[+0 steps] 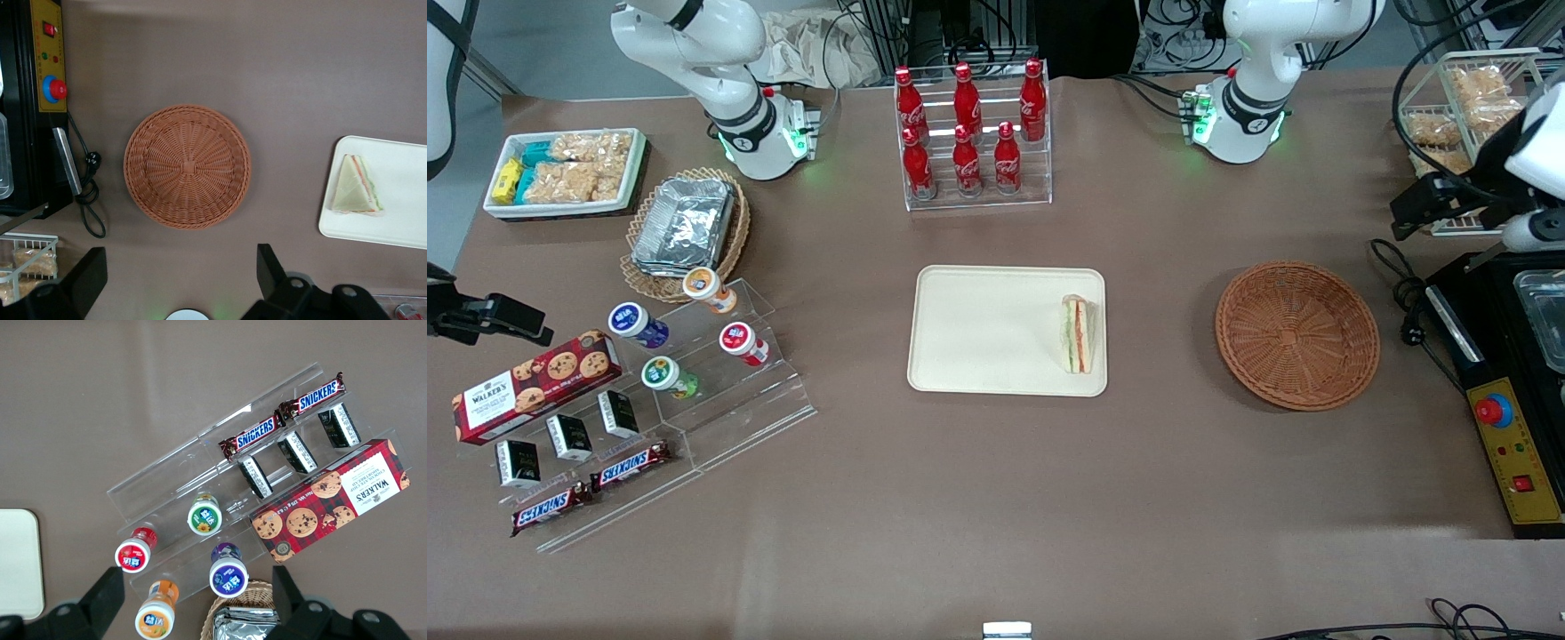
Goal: Place sandwich from basket to tray
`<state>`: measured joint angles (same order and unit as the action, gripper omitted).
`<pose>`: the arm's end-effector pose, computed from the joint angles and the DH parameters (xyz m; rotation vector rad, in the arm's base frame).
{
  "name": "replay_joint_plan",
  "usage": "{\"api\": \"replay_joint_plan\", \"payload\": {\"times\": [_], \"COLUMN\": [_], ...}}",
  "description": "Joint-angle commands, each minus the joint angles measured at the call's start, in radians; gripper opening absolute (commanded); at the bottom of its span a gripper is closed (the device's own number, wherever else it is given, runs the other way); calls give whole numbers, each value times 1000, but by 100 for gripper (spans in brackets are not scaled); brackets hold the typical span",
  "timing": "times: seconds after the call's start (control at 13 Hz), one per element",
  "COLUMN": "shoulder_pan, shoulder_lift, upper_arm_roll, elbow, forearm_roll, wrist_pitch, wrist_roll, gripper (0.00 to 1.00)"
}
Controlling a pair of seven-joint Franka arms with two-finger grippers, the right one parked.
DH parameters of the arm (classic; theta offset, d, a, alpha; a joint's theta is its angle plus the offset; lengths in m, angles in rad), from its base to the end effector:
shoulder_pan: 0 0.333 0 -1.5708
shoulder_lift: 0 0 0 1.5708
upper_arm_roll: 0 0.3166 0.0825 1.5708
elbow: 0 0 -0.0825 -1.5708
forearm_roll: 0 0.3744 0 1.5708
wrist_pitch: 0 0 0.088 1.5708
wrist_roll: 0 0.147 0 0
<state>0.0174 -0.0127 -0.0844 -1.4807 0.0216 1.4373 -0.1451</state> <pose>0.5249 -0.0321 0.6215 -3.1131 -0.1256 0.0439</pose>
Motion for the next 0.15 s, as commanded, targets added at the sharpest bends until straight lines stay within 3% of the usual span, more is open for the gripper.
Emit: {"api": "replay_joint_plan", "payload": {"times": [0.0,0.08], "shoulder_pan": [-13,-13], "shoulder_lift": [-9,-10], "upper_arm_roll": [58,69], "elbow": [-10,-15], "forearm_roll": [-11,-11], "wrist_pitch": [-3,-9], "wrist_roll": [73,68], "gripper": [100,100]}}
